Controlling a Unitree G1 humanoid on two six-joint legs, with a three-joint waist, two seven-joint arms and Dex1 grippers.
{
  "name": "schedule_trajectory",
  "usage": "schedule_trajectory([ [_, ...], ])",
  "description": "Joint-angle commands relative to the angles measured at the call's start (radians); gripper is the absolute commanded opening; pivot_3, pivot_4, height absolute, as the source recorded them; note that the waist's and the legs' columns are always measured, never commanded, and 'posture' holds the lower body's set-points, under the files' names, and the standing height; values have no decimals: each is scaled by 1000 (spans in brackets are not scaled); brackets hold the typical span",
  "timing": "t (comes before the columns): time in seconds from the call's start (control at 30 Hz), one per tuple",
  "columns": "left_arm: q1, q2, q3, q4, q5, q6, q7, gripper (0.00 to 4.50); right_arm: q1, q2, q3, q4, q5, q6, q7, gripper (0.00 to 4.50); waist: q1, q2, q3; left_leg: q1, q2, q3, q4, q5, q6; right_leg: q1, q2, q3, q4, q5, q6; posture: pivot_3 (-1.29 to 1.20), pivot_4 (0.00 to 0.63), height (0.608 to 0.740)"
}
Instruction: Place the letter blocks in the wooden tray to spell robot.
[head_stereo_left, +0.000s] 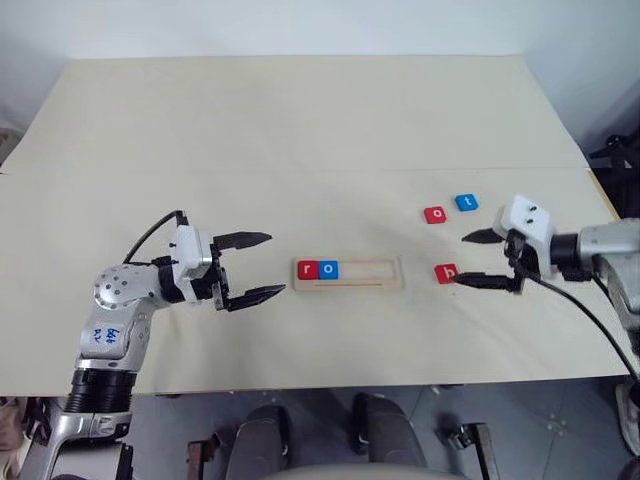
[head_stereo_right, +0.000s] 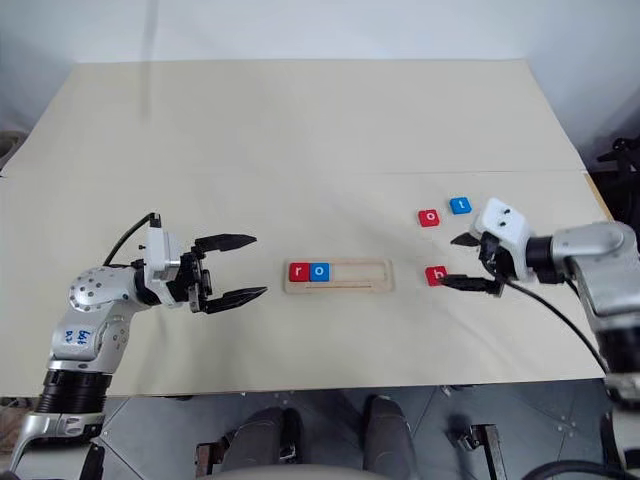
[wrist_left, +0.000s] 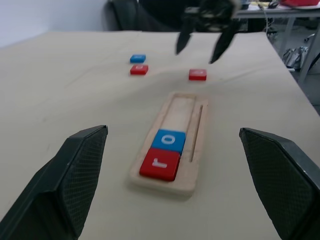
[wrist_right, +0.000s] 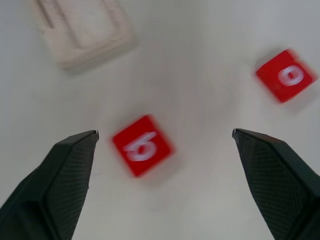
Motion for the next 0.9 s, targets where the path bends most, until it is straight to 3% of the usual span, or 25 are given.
schedule_trajectory([
  [0.03, 10, 6, -6, -54, -17, -2, -16, 4500, -74, 25, 53, 162, -46, -152, 140, 4490, 1, 0, 0, 0, 0, 0, 0, 0, 0, 0, 0, 0, 0, 0, 0, 0, 150, 740],
  [0.23, 26, 15, 5, -75, -21, 2, -12, 4500, -114, 39, 114, 250, -90, -241, 269, 4490, 10, 0, 0, -2, 0, 0, 1, 0, 0, 0, 0, -1, -1, 0, 1, 0, 150, 740],
  [0.43, 45, 20, 19, -89, -20, 8, 8, 4500, -107, 59, 110, 282, -108, -273, 238, 4490, 4, 0, 0, -1, 0, 0, 1, 0, 0, 0, 0, -1, 1, 0, 0, 0, 150, 740],
  [0.53, 49, 18, 20, -92, -21, 7, 14, 4500, -92, 68, 94, 290, -101, -301, 219, 3911, 4, 0, 0, -1, 0, 0, 1, 0, 0, 0, 0, -1, 1, 0, 0, 0, 150, 740],
  [0.77, 33, 22, 4, -83, -27, 28, 3, 4500, -91, 105, 33, 267, -49, -359, 216, 1535, 4, 0, 0, -1, 0, 0, 1, 0, 0, 0, 0, -1, 1, 0, 0, 0, 150, 740],
  [0.9, 26, 27, 3, -72, -24, 20, -16, 4500, -103, 116, 37, 152, -8, -263, 234, 1462, 4, 0, 0, -1, 0, 0, 1, 0, 0, 0, 0, -1, 1, 0, 0, 0, 150, 740],
])
